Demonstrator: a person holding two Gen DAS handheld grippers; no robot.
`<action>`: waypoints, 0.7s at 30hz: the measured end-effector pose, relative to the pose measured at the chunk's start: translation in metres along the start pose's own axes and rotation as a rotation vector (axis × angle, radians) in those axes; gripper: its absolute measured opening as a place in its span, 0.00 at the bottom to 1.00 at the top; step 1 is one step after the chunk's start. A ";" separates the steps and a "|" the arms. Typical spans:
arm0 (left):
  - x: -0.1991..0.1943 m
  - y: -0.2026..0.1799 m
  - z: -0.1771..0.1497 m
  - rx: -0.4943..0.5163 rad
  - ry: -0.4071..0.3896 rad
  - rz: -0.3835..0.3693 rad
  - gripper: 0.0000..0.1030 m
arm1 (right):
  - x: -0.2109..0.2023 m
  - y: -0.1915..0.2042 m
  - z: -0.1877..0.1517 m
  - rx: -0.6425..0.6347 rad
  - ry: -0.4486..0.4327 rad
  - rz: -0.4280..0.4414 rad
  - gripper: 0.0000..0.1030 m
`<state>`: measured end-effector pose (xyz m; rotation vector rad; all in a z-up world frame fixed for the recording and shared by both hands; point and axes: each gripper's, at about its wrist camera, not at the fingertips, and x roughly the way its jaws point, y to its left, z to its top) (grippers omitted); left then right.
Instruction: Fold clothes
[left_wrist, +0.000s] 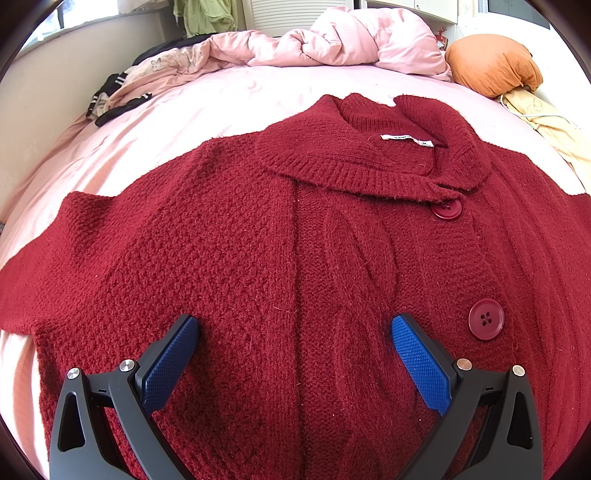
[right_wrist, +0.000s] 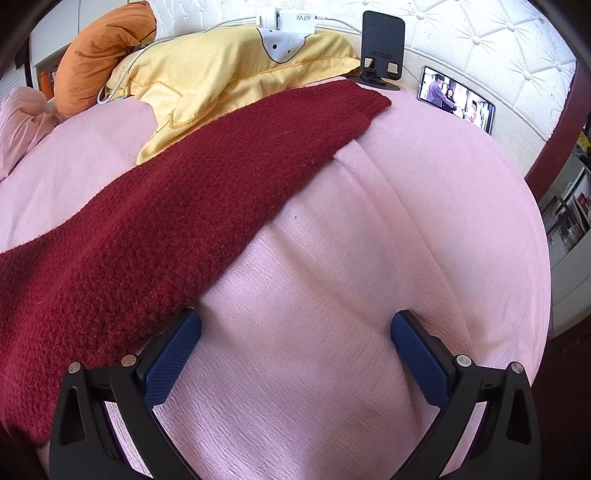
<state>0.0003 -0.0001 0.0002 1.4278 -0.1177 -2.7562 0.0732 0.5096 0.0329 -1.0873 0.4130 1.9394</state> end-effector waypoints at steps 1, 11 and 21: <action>0.000 0.000 0.000 0.000 0.000 0.000 1.00 | 0.000 0.000 0.000 0.000 0.000 -0.004 1.00; 0.001 0.000 0.003 0.004 0.004 0.007 1.00 | 0.004 -0.006 0.006 0.022 0.027 0.030 1.00; 0.000 -0.002 -0.001 -0.010 -0.007 -0.010 1.00 | -0.045 -0.056 0.026 0.280 0.026 0.658 1.00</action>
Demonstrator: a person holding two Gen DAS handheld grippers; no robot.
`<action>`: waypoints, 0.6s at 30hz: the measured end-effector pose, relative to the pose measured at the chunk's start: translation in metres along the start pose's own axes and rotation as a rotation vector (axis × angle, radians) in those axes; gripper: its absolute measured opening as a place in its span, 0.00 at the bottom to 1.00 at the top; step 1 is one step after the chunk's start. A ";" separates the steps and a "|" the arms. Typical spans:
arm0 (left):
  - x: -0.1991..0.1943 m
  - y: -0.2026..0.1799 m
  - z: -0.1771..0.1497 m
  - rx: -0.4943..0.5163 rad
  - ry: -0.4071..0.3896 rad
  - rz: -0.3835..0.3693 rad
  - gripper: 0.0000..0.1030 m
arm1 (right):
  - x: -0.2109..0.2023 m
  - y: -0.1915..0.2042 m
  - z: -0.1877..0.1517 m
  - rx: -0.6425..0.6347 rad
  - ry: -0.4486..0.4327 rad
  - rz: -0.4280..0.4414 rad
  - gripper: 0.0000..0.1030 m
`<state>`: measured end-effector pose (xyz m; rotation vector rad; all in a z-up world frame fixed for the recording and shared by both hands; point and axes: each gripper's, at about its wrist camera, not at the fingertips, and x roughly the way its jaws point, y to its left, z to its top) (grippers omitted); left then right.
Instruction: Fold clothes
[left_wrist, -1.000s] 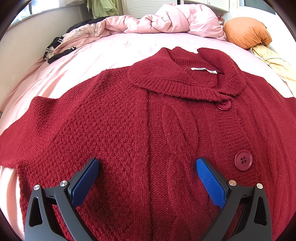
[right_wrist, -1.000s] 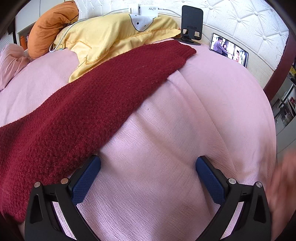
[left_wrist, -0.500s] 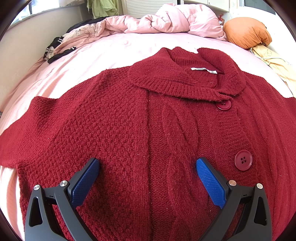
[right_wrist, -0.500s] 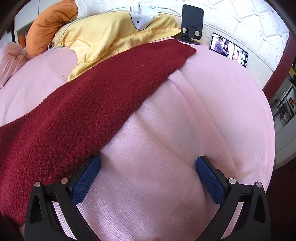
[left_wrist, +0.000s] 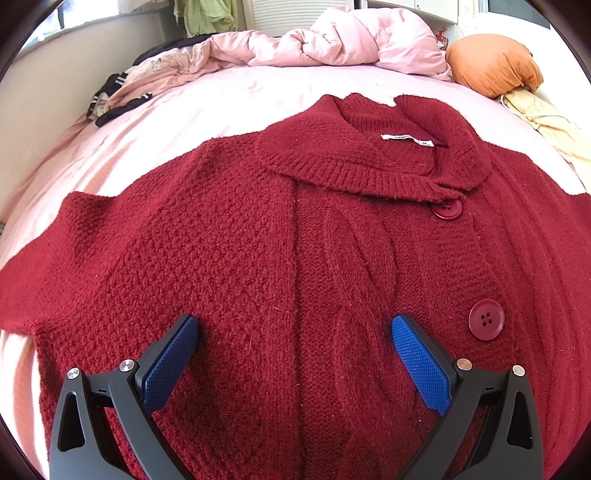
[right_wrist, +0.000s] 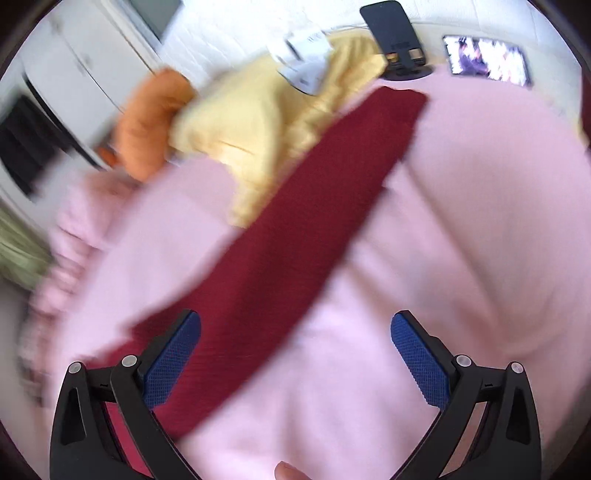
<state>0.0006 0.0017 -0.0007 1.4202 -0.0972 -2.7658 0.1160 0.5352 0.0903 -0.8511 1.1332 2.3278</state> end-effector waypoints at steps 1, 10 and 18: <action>0.000 0.000 0.000 0.000 0.000 0.001 1.00 | -0.009 -0.001 -0.001 0.061 0.011 0.147 1.00; 0.000 0.000 -0.001 -0.009 -0.017 -0.008 1.00 | -0.015 0.068 -0.108 0.658 0.426 1.249 1.00; 0.000 0.002 0.005 -0.018 0.020 -0.039 1.00 | -0.079 0.118 -0.172 -0.233 0.025 0.405 1.00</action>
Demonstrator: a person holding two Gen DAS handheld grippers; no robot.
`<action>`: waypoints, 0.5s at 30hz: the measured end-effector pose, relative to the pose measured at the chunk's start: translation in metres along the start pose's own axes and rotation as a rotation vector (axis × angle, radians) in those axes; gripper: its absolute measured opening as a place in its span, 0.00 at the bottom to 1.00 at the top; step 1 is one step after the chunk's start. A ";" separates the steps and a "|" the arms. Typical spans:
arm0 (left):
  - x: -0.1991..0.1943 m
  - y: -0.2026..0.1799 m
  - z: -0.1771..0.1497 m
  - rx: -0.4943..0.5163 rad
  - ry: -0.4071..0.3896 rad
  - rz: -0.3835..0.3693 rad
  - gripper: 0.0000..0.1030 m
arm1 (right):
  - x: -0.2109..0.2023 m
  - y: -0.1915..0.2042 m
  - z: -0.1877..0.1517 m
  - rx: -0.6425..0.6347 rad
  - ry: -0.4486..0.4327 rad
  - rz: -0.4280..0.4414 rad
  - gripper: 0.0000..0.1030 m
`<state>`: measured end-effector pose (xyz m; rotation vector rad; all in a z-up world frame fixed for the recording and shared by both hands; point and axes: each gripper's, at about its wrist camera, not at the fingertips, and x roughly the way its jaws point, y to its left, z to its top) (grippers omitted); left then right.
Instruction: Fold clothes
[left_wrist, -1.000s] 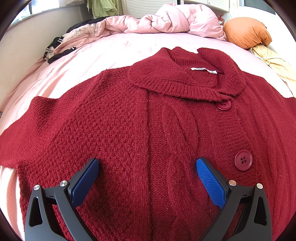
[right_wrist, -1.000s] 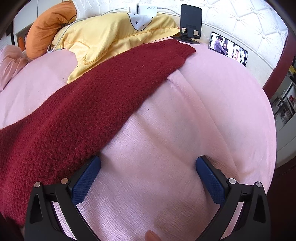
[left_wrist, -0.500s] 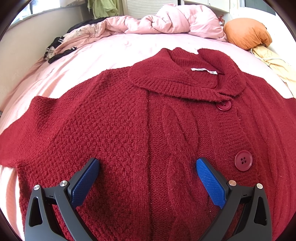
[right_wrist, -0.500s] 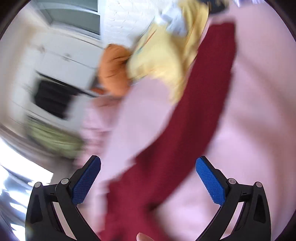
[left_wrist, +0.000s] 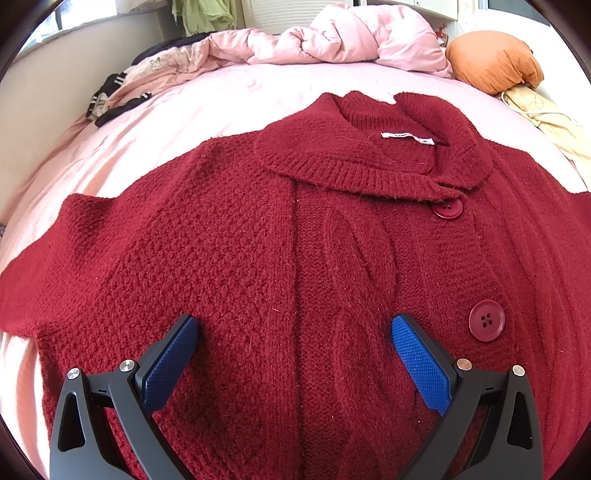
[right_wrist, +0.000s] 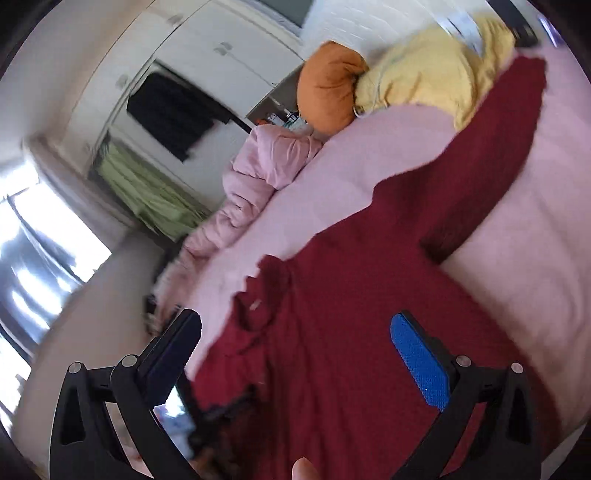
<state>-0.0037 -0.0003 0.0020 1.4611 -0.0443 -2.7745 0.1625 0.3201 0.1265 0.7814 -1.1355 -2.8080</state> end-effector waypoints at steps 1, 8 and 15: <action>-0.001 0.002 0.001 0.010 0.014 -0.013 1.00 | 0.000 0.002 -0.001 -0.029 -0.014 -0.032 1.00; -0.065 0.052 -0.020 -0.062 -0.068 -0.008 1.00 | 0.025 0.003 -0.019 -0.156 0.002 -0.248 1.00; -0.143 0.096 -0.096 -0.061 -0.095 0.042 1.00 | 0.035 0.069 -0.081 -0.500 -0.011 -0.318 1.00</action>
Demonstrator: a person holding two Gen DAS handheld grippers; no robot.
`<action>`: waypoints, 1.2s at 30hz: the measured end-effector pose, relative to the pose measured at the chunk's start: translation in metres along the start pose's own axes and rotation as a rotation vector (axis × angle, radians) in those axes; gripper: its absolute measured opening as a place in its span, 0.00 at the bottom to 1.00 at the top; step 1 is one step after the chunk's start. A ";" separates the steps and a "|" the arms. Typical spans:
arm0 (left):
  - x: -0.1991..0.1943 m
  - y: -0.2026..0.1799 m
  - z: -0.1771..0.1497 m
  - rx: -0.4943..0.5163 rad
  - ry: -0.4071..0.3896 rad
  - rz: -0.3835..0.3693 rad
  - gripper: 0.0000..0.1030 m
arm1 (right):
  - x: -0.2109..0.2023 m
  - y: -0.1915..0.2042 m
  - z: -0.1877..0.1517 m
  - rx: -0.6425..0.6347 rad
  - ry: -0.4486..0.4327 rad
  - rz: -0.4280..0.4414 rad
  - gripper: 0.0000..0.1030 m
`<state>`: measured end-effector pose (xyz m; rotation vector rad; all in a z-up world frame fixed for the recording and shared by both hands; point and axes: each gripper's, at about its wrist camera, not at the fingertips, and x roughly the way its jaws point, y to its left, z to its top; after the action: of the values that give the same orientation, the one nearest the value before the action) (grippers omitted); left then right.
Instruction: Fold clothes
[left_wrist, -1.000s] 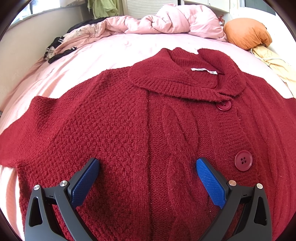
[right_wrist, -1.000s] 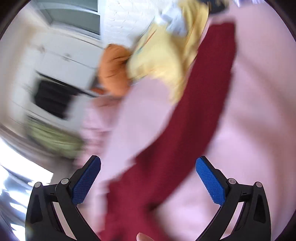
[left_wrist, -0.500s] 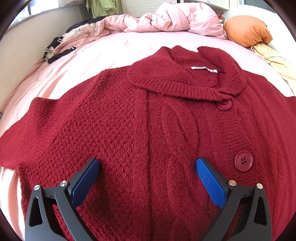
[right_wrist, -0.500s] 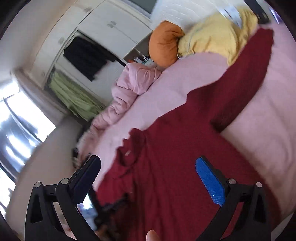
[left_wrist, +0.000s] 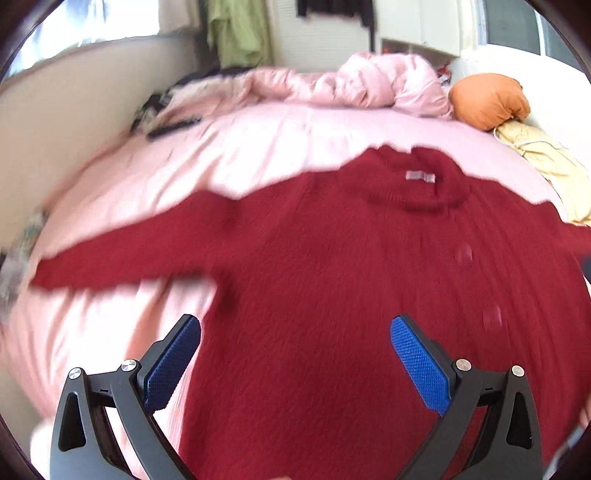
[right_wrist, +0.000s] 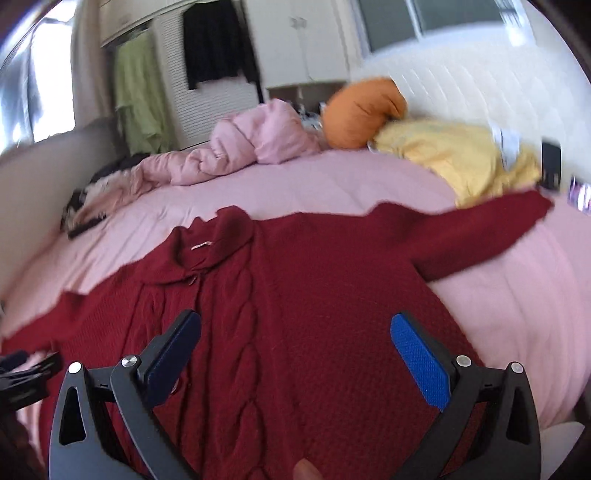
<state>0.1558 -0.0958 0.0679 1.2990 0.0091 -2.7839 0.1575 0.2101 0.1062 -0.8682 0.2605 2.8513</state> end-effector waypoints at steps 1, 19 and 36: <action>-0.003 0.005 -0.010 -0.019 0.023 -0.006 1.00 | -0.004 0.011 -0.004 -0.029 -0.010 -0.012 1.00; -0.008 -0.011 -0.028 0.077 -0.029 0.063 1.00 | -0.014 0.062 -0.056 -0.161 0.072 -0.044 1.00; -0.009 -0.020 -0.031 0.068 0.036 0.017 1.00 | -0.022 0.062 -0.052 -0.173 0.105 -0.078 1.00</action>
<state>0.1843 -0.0740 0.0546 1.3579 -0.0944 -2.7692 0.1912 0.1373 0.0835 -1.0372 -0.0093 2.7917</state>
